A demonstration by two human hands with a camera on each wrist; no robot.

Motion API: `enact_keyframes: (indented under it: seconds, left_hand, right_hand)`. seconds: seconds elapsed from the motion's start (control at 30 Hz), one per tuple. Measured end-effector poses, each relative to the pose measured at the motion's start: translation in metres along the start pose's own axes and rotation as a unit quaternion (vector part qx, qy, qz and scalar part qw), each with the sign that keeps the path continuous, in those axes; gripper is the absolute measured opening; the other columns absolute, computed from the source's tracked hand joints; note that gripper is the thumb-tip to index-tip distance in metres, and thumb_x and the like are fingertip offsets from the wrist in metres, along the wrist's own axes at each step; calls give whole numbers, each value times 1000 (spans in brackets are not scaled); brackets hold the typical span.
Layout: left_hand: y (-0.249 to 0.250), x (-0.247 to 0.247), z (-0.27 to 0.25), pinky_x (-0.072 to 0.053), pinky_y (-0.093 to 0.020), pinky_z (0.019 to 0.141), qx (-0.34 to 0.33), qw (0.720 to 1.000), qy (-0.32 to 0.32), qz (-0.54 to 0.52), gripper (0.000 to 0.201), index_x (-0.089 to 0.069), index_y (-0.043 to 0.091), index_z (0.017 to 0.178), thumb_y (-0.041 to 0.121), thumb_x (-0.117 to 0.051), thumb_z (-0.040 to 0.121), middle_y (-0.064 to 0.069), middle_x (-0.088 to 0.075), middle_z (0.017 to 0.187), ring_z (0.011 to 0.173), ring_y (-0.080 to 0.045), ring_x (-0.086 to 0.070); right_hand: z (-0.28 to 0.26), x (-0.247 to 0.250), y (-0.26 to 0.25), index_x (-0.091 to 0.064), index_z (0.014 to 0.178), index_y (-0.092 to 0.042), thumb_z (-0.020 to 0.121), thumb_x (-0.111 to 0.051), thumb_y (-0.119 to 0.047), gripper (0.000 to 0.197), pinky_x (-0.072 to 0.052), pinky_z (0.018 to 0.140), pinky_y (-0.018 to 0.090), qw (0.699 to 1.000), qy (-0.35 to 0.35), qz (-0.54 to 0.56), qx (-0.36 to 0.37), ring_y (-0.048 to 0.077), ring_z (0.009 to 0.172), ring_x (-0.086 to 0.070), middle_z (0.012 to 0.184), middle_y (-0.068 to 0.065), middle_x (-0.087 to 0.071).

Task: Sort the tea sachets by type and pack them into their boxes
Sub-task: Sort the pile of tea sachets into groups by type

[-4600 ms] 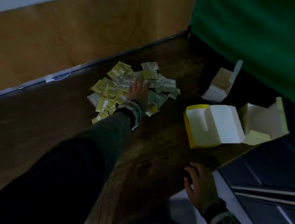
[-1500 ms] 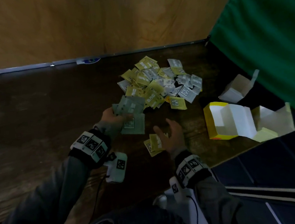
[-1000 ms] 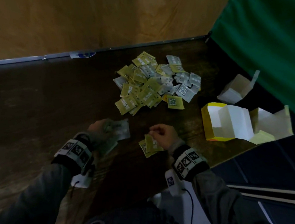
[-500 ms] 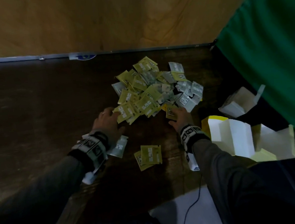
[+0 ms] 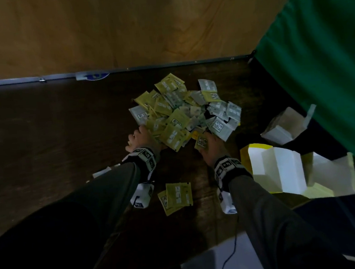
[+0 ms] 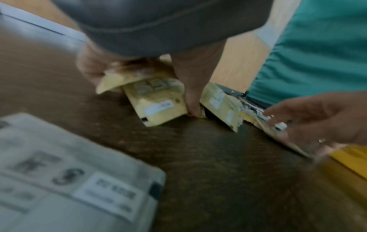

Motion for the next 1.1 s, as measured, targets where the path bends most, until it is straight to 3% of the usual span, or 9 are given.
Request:
enact_keyframes:
  seconds: [0.23, 0.37, 0.47, 0.53, 0.57, 0.77, 0.9, 0.97, 1.1]
  left_hand:
    - [-8, 27, 1, -52, -37, 87, -66, 997, -20, -32, 57, -52, 23, 121, 45, -71, 72, -6, -62, 115, 100, -27, -61]
    - [-11, 49, -2, -54, -35, 79, -64, 991, -49, -103, 48, -56, 22, 122, 41, -67, 80, -8, -63, 110, 89, -25, -62]
    - [-2, 56, -21, -48, -28, 76, -83, 979, -76, -169, 47, -57, 20, 123, 35, -69, 81, -5, -63, 113, 87, -17, -57]
    - [12, 47, -47, -49, -26, 63, -103, 968, -147, -177, 36, -59, 22, 112, 34, -70, 81, 0, -64, 93, 73, -13, -57]
    - [20, 38, -59, -48, -25, 56, -112, 963, -187, -159, 32, -59, 22, 109, 35, -69, 82, 2, -62, 82, 65, -13, -56]
    - [31, 15, -87, -45, -31, 61, -125, 973, -194, 27, 52, -61, 5, 100, 53, -44, 91, -15, -51, 73, 65, -23, -53]
    - [4, 11, -83, -42, -36, 83, -27, 969, -177, -170, 60, -47, 14, 71, 67, -27, 89, -5, -43, 70, 64, -20, -45]
    - [1, 5, -87, -46, -35, 83, 19, 932, -175, -316, 47, -48, 20, 74, 56, -28, 95, -3, -47, 76, 63, -17, -43]
    - [4, -17, -111, -50, -18, 61, 1, 938, -221, -269, 33, -48, 9, 75, 13, -28, 101, -5, -47, 78, 64, -15, -44]
  right_hand:
    - [-11, -3, 24, -51, 115, -12, 88, -58, -34, 35, -37, 99, 50, 989, -40, -79, -117, 37, 126, -34, 127, 13, -47]
    - [-26, 1, 20, -57, 86, -7, 92, -56, -31, 26, -44, 75, 37, 989, 12, 123, -75, 31, 92, -57, 93, 18, -61]
    - [-49, 6, -3, -63, 103, -1, 93, -58, -21, 23, -53, 70, 32, 865, 12, 492, -94, 21, 83, -62, 104, 19, -66]
    - [-63, -1, -37, -61, 112, -7, 93, -55, -16, 22, -55, 83, 40, 740, -65, 663, -88, 24, 94, -65, 113, 14, -65]
    - [-68, -2, -52, -60, 110, -11, 93, -54, -15, 19, -53, 86, 47, 718, -92, 685, -80, 25, 96, -64, 111, 11, -66]
    - [-86, -7, -57, -60, 111, -13, 89, -61, -16, 21, -59, 60, 37, 790, -76, 600, -98, 24, 85, -64, 95, 5, -66]
    - [-100, -13, -14, -55, 121, -12, 86, -65, -19, 37, -53, 56, 31, 779, -39, 609, -143, 24, 94, -63, 104, 6, -66]
    - [-109, -18, -11, -52, 118, -15, 85, -65, -17, 35, -53, 60, 34, 775, -50, 614, -142, 25, 96, -62, 111, 8, -63]
    - [-125, -33, -30, -52, 118, -16, 77, -68, -18, 44, -57, 69, 43, 771, -94, 621, -104, 26, 94, -65, 110, 8, -65]
Point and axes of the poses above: each hand's wrist, its own z-axis towards the middle knuckle, its own x-axis out of the back of the hand, y = z × x, the point moved 9 cm from there along z, towards the middle knuckle
